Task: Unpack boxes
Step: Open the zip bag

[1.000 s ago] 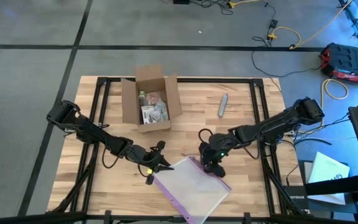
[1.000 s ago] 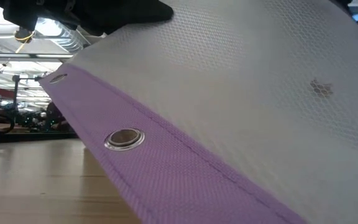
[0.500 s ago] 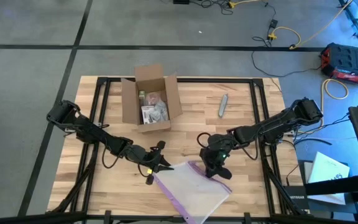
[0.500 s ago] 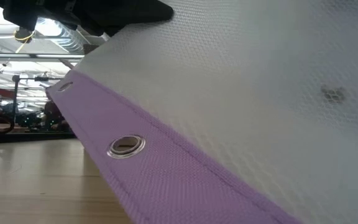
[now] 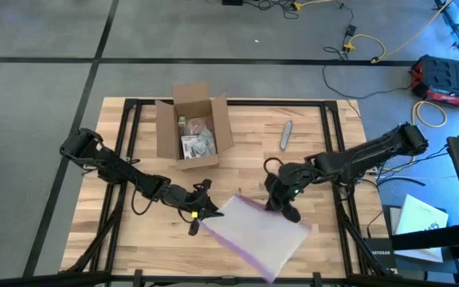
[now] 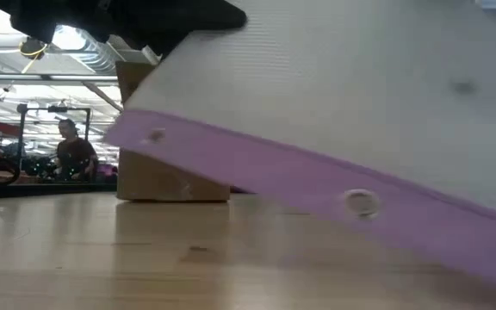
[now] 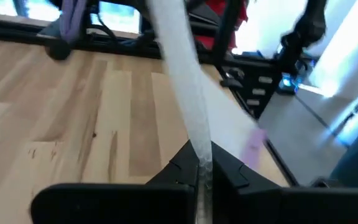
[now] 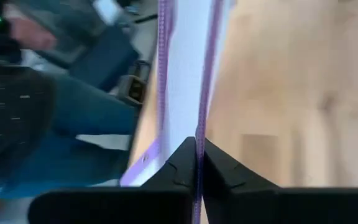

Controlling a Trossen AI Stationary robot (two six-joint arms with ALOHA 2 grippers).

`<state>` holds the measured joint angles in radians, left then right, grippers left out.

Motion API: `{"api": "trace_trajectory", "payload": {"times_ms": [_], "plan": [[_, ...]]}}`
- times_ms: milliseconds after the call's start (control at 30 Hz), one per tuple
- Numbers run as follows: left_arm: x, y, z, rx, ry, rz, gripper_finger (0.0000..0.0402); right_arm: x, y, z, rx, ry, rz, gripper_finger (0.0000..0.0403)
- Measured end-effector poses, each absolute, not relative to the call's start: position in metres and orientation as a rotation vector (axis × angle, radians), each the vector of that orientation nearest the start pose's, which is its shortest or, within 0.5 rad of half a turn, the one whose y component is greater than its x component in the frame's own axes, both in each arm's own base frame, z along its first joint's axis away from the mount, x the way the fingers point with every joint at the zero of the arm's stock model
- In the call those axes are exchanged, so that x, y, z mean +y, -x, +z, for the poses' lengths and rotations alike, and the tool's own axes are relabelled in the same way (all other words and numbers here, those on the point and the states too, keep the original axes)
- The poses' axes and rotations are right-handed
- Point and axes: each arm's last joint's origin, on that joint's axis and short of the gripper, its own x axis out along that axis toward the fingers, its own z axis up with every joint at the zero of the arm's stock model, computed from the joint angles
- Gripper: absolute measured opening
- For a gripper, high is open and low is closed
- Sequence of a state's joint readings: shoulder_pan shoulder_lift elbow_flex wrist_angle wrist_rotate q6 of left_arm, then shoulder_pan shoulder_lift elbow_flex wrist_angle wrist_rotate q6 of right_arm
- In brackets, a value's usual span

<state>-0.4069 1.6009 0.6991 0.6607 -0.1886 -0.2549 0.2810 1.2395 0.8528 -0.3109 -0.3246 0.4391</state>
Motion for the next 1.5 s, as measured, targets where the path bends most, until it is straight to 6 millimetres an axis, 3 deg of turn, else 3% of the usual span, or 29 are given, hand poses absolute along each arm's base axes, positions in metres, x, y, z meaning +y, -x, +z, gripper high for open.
{"api": "trace_trajectory", "payload": {"times_ms": [467, 567, 900, 1167, 1500], "plan": [[-0.103, -0.307, 0.207, 0.078, 0.275, -0.133, 0.0000, 0.058, -0.212, 0.355, 0.867, -0.141, 0.020, 0.0000], [-0.101, -0.307, 0.211, 0.049, 0.301, -0.127, 0.0000, 0.053, -0.205, 0.367, 0.913, -0.073, -0.090, 0.0000], [-0.095, -0.305, 0.217, 0.037, 0.308, -0.128, 0.0000, 0.049, -0.212, 0.364, 0.962, 0.114, -0.271, 0.0000], [-0.088, -0.293, 0.227, 0.136, 0.250, -0.118, 0.0000, 0.043, -0.199, 0.370, 1.039, 0.188, -0.341, 0.0000], [-0.050, -0.280, 0.242, 0.179, 0.089, 0.202, 0.0000, 0.041, -0.195, 0.386, 0.986, 0.166, -0.384, 0.0000]]}}
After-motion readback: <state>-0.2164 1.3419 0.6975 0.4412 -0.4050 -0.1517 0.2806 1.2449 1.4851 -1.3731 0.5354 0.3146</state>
